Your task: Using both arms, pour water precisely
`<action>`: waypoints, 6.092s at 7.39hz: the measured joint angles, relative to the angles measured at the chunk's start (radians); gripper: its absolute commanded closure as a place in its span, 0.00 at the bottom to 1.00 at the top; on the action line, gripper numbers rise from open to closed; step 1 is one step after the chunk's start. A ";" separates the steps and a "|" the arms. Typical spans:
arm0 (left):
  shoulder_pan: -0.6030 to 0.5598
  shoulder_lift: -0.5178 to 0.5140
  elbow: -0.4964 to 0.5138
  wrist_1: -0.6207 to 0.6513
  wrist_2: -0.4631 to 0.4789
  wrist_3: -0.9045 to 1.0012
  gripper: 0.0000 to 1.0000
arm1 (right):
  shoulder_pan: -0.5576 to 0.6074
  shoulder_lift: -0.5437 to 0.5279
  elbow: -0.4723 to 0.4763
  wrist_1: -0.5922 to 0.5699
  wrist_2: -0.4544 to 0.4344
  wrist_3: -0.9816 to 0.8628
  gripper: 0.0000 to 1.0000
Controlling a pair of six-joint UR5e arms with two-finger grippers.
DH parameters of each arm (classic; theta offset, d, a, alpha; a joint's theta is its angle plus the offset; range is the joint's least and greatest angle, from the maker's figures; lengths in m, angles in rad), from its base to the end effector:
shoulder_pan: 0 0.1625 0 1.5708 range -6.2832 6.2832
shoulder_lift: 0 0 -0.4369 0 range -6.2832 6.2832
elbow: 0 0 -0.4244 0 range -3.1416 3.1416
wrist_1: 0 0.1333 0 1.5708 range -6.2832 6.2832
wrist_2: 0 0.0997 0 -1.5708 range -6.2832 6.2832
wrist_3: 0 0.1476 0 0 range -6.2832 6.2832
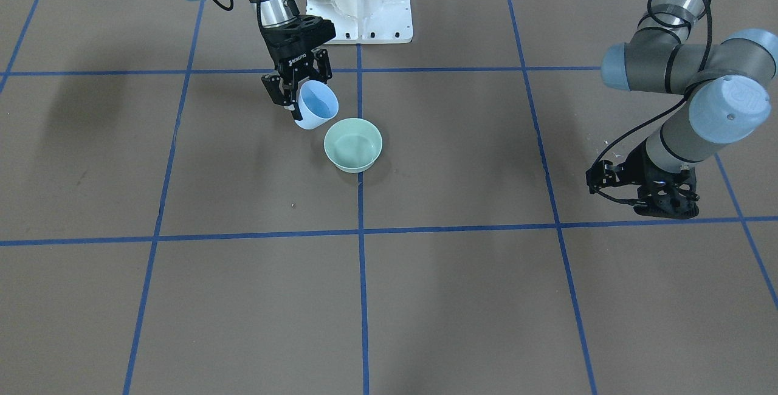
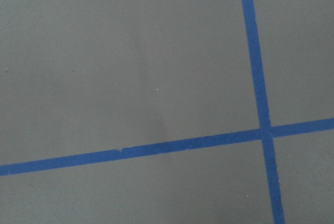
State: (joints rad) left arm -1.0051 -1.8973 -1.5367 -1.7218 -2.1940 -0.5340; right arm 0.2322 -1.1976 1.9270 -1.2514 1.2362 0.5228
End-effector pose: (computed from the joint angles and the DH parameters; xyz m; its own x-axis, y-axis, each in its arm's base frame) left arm 0.3290 -0.6061 0.5195 0.7210 0.1685 -0.6722 -0.1362 0.9855 0.1010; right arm -0.5871 -0.3256 0.2696 0.6706 -0.6824 0.2909 0.1736 0.5257 0.8328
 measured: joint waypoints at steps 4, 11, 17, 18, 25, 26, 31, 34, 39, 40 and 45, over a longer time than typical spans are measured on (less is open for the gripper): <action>-0.032 0.048 -0.002 -0.052 -0.065 0.034 0.01 | 0.015 0.087 0.003 -0.204 0.008 -0.039 0.90; -0.129 0.055 -0.008 -0.061 -0.208 0.037 0.01 | 0.055 0.215 -0.018 -0.468 0.045 -0.150 0.91; -0.130 0.058 -0.007 -0.062 -0.204 0.038 0.01 | 0.070 0.319 -0.038 -0.686 0.069 -0.248 0.93; -0.130 0.058 -0.007 -0.062 -0.203 0.038 0.01 | 0.075 0.334 -0.052 -0.702 0.076 -0.260 0.93; -0.130 0.072 -0.009 -0.065 -0.202 0.052 0.01 | 0.081 0.407 -0.146 -0.788 0.091 -0.309 0.94; -0.130 0.072 -0.009 -0.065 -0.202 0.052 0.01 | 0.081 0.419 -0.160 -0.803 0.091 -0.314 0.94; -0.129 0.072 -0.007 -0.066 -0.202 0.052 0.01 | 0.081 0.450 -0.204 -0.833 0.089 -0.330 0.94; -0.128 0.072 -0.008 -0.066 -0.203 0.052 0.01 | 0.082 0.446 -0.189 -0.822 0.086 -0.319 0.94; -0.130 0.069 -0.009 -0.064 -0.204 0.052 0.01 | 0.088 0.319 -0.090 -0.596 0.086 -0.240 0.93; -0.130 0.069 -0.011 -0.064 -0.204 0.052 0.01 | 0.089 0.289 -0.063 -0.549 0.088 -0.215 0.93; -0.137 0.069 -0.017 -0.062 -0.201 0.052 0.01 | 0.137 0.022 0.040 -0.072 0.177 -0.048 0.94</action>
State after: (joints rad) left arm -1.1423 -1.8285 -1.5534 -1.7837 -2.3949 -0.4817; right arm 0.3694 -1.1755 1.9674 -1.3231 1.4136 0.4747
